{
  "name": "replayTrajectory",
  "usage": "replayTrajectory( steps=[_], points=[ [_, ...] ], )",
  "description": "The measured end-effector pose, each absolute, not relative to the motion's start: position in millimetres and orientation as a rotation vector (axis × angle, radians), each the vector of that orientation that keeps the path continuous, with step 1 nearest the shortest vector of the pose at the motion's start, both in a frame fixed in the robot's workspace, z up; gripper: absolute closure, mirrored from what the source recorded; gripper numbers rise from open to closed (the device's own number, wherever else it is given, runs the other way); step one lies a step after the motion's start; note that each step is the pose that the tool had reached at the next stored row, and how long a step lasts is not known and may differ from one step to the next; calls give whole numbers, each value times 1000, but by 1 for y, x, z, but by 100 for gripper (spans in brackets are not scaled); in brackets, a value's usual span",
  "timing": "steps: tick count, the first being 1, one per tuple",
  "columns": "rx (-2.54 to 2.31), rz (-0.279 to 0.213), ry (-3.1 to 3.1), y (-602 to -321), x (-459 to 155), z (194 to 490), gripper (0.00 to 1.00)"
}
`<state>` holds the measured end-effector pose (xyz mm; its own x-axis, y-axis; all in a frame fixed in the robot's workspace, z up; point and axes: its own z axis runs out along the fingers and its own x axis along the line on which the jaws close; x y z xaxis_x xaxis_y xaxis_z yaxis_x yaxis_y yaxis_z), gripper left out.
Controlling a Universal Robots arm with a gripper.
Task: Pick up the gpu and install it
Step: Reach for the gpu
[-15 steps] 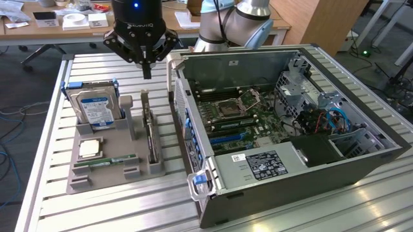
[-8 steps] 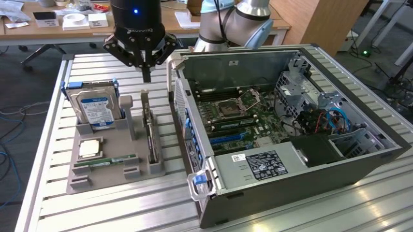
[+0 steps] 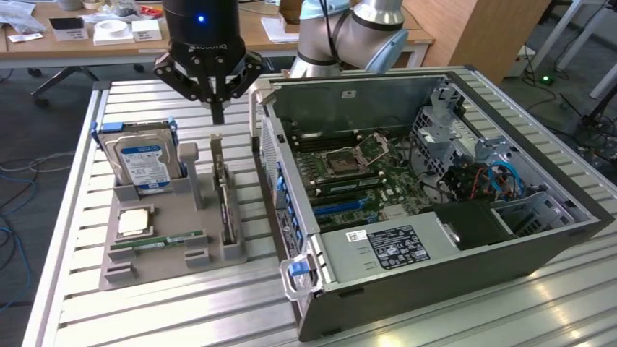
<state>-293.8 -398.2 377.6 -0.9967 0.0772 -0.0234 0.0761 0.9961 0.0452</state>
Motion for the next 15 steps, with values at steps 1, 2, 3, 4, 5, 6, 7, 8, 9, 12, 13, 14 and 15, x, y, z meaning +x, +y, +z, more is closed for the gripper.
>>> replayTrajectory(
  steps=[1,2,3,4,5,6,7,8,9,12,13,14,15],
  points=[
    [119,69,3114,-398,-294,378,89],
    [119,69,3114,-398,-295,378,89],
    [119,69,3114,-398,-295,378,89],
    [119,69,3114,-398,-295,378,89],
    [119,69,3114,-398,-296,378,89],
    [119,69,3114,-398,-296,378,89],
    [119,69,3114,-398,-296,378,89],
    [119,69,3114,-398,-297,378,89],
    [119,69,3114,-398,-297,377,89],
    [119,69,3114,-398,-297,377,89],
    [119,69,3113,-398,-297,377,89],
    [119,69,3113,-398,-297,377,89],
    [119,69,3114,-398,-297,377,89]
  ],
)
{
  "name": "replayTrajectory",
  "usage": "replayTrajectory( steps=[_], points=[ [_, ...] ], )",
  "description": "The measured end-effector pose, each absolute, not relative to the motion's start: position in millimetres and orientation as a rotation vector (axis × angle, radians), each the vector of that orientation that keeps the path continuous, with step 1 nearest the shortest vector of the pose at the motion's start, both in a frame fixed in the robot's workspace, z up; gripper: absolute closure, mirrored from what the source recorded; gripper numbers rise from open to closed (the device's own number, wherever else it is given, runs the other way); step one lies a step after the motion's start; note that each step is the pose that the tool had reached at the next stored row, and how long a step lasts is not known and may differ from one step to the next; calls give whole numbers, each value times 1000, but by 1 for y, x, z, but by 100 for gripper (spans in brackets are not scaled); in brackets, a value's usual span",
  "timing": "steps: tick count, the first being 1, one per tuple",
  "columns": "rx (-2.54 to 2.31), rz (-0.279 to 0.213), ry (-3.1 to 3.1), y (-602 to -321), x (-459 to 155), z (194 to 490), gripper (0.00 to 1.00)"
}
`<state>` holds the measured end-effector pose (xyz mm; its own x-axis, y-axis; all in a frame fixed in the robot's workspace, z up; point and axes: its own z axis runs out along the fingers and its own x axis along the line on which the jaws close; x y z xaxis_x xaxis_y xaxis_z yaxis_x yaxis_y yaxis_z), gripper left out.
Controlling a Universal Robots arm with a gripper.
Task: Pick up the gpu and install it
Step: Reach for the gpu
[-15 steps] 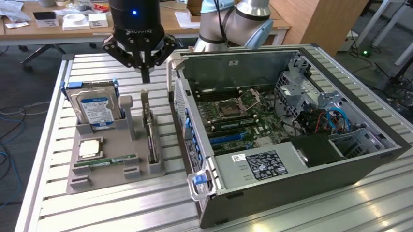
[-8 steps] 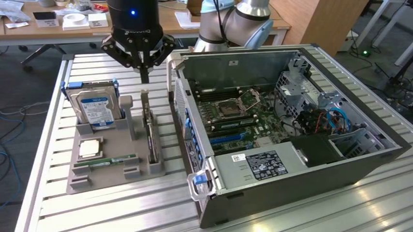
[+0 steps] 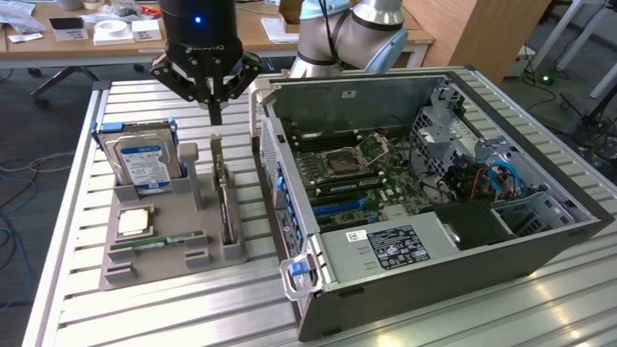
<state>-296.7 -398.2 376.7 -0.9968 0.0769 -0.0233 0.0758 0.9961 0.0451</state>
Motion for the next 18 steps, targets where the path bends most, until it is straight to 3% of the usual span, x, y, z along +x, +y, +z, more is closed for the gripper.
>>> replayTrajectory(
  steps=[18],
  points=[
    [119,69,3114,-401,-297,368,89]
  ],
)
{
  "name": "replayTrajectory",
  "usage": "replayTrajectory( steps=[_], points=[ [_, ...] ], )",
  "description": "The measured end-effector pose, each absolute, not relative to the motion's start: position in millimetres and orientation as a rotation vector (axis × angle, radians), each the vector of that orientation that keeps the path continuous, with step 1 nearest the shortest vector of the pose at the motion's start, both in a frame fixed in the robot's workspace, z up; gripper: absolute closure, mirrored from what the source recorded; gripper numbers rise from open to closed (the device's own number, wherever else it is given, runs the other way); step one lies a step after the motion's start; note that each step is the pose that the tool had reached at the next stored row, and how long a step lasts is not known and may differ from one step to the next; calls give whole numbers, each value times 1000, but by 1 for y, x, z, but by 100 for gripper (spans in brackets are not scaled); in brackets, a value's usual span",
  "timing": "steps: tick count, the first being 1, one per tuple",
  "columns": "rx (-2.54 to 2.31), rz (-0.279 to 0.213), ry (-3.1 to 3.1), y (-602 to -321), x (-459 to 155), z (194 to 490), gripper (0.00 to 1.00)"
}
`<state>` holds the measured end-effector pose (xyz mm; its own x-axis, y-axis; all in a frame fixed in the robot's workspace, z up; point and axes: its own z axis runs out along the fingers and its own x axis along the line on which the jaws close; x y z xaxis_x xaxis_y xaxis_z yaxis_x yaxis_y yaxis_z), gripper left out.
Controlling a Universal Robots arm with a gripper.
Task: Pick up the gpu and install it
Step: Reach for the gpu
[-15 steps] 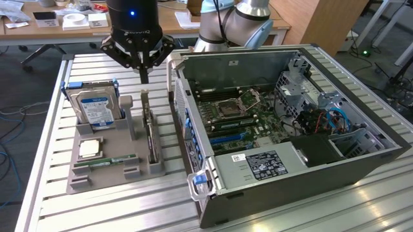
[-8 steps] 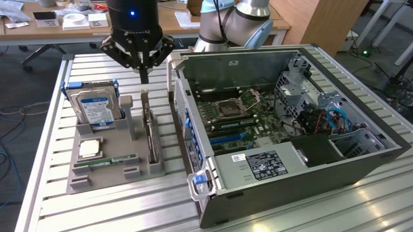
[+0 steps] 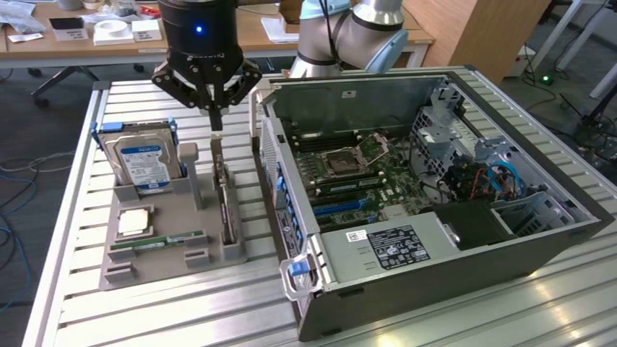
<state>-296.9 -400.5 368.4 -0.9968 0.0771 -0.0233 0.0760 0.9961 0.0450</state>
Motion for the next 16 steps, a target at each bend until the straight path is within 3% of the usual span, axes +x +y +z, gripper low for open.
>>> replayTrajectory(
  steps=[16],
  points=[
    [119,56,3113,-416,-297,368,89]
  ],
)
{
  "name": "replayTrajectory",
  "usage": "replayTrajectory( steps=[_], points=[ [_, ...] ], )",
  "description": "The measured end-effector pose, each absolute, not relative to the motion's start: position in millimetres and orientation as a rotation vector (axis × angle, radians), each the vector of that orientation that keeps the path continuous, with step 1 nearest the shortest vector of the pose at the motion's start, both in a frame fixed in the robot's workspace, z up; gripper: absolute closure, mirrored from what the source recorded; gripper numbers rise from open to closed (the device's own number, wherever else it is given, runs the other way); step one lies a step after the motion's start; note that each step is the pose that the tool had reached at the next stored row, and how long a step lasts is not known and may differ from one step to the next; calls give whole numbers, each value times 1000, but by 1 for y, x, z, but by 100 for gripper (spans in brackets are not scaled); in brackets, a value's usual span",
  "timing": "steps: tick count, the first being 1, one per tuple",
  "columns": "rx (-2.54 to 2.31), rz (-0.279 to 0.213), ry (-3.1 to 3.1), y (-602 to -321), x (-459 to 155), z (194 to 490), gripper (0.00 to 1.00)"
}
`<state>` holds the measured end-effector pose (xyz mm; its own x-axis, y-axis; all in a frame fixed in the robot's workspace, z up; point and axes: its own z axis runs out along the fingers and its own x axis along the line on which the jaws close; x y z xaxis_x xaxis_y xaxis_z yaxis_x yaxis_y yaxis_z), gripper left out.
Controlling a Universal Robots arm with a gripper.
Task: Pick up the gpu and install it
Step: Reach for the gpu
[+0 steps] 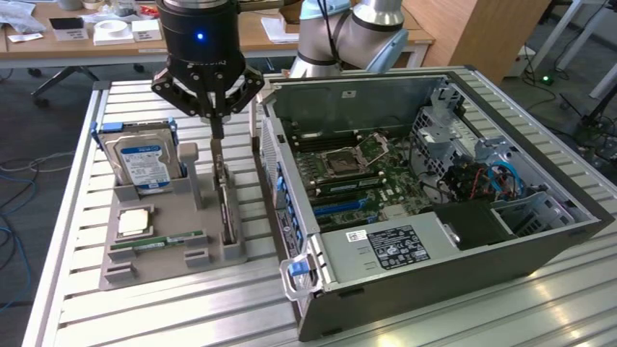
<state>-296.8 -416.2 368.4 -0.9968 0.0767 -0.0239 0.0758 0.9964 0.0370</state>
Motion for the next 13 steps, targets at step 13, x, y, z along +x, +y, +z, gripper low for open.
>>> replayTrajectory(
  steps=[13],
  points=[
    [118,1,3113,-431,-297,368,89]
  ],
)
